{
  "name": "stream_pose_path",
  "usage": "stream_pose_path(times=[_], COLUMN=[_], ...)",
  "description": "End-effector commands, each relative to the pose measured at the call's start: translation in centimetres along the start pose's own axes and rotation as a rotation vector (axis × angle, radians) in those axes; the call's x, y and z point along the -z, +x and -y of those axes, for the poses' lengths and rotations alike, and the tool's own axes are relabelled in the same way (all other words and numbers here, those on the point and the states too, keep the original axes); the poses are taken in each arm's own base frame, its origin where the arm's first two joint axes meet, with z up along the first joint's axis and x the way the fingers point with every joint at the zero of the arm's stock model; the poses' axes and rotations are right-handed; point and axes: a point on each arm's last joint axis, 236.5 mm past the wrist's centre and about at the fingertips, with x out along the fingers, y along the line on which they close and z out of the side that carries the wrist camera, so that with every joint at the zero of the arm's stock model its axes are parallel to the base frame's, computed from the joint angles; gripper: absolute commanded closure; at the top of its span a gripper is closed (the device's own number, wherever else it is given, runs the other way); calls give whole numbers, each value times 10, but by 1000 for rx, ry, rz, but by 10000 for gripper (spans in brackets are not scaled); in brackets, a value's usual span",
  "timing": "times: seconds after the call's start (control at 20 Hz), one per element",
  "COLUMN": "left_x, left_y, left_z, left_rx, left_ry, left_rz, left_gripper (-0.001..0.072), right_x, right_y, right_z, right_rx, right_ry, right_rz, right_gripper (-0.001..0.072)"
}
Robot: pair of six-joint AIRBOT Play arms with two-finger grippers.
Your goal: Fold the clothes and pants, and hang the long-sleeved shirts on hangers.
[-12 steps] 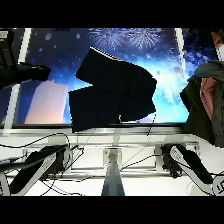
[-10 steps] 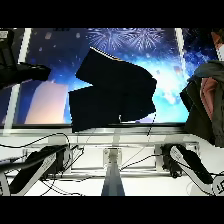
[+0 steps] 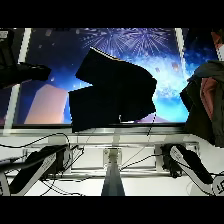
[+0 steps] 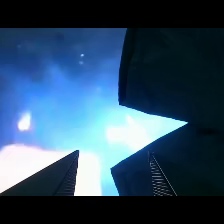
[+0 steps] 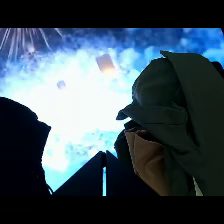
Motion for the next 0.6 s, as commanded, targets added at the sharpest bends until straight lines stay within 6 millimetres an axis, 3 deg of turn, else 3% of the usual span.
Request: stream_pose_path(times=[0.0, 0.15, 0.3, 0.4, 0.55], left_x=[0, -1, -10, -11, 4], left_y=[0, 0, -1, -1, 4], left_z=[0, 1, 19, 21, 22], left_rx=[0, 3, 81, 90, 101], left_ry=[1, -3, -75, -82, -73], left_rz=[1, 2, 40, 42, -24], left_gripper=[249, 250, 249, 250, 250], right_x=[-3, -24, -31, -15, 34], right_y=[0, -1, 12, 37, 89], right_z=[0, 4, 29, 42, 41], right_rx=[-1, 16, 112, 140, 97], right_ry=[0, -1, 1, 11, 38], right_rz=[11, 102, 101, -13, -287], right_gripper=[687, 686, 686, 686, 686])
